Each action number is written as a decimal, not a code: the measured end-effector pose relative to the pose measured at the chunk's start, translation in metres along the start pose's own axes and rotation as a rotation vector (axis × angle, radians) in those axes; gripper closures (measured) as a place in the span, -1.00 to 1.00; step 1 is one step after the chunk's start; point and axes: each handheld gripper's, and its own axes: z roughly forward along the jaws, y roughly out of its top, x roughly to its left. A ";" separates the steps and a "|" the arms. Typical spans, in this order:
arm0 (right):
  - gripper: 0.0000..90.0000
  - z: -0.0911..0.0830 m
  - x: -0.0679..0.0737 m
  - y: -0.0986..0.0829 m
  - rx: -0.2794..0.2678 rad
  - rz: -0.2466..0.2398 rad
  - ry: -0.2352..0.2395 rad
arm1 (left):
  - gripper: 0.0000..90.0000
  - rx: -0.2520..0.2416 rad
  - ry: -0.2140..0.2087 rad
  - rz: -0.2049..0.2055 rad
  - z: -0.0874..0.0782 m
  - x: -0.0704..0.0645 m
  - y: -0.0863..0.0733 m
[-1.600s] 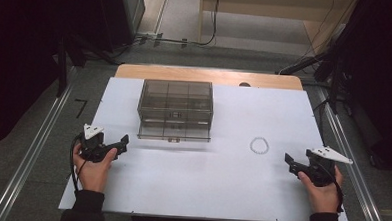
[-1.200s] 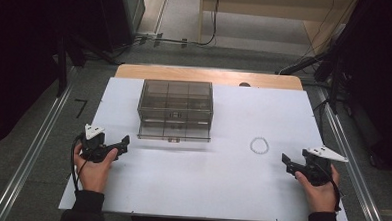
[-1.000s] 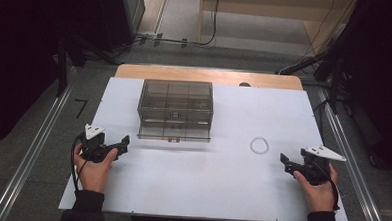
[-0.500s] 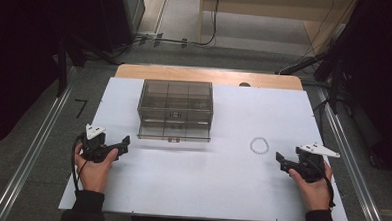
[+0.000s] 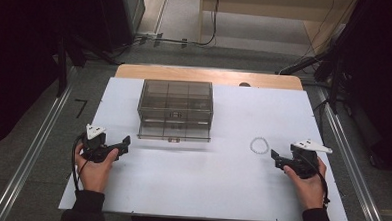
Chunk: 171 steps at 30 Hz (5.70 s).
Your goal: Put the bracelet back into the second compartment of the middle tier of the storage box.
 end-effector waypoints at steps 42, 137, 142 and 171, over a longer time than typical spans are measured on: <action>-0.19 0.044 0.013 0.017 0.068 0.012 -0.006 | -0.87 0.001 -0.005 -0.004 0.001 0.002 0.000; 0.89 -0.005 0.044 0.039 -0.114 -0.021 0.065 | -0.87 0.010 -0.012 0.003 0.002 -0.002 0.000; 0.89 -0.006 0.052 0.042 -0.118 -0.040 0.083 | -0.87 0.009 -0.011 0.001 0.002 -0.001 0.000; 0.89 -0.004 0.108 0.074 -0.174 -0.110 0.215 | -0.87 0.010 -0.006 0.002 0.001 0.001 -0.001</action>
